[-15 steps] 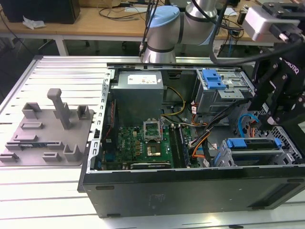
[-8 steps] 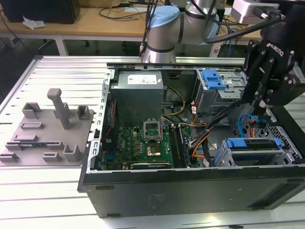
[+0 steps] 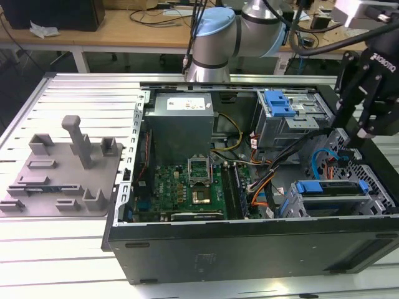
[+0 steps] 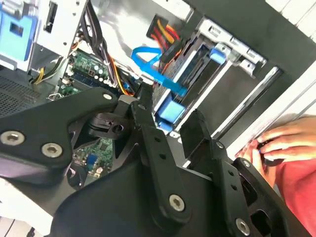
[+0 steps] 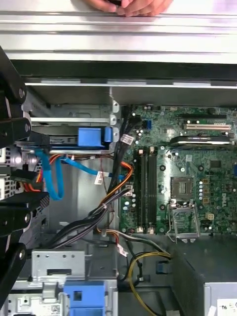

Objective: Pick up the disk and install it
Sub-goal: 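Insert the first disk wire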

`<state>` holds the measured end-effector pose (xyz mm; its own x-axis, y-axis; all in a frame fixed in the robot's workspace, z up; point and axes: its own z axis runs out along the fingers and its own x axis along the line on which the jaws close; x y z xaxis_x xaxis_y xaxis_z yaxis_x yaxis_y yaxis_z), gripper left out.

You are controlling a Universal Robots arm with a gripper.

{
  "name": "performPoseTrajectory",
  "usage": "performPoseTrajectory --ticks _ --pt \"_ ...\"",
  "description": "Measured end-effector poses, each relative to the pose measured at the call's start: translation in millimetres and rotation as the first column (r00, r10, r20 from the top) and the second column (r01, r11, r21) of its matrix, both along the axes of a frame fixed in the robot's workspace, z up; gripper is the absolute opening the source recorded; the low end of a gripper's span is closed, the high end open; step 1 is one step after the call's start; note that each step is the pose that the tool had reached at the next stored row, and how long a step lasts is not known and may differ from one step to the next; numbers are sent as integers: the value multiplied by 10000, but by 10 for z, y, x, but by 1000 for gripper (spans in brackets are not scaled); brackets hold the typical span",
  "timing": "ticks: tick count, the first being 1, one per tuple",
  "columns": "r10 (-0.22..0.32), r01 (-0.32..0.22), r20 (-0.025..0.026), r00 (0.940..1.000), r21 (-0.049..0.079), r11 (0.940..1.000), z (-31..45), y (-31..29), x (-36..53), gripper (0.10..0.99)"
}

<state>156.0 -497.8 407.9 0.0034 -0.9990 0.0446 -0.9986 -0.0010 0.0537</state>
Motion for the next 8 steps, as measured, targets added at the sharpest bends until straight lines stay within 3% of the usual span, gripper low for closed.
performPoseTrajectory --ticks 1,5,6,7,8 --pt "16 -16 -41 10000 -7 10000 -1 0 58 506" --pt "-216 216 -12 9998 -93 9997 -20 22 89 506" --pt "-320 321 16 9995 -96 9994 -24 24 92 506" --pt "-357 358 77 9993 -144 9993 -26 39 96 506" --pt "-363 369 157 9992 -352 9987 -25 70 97 506"
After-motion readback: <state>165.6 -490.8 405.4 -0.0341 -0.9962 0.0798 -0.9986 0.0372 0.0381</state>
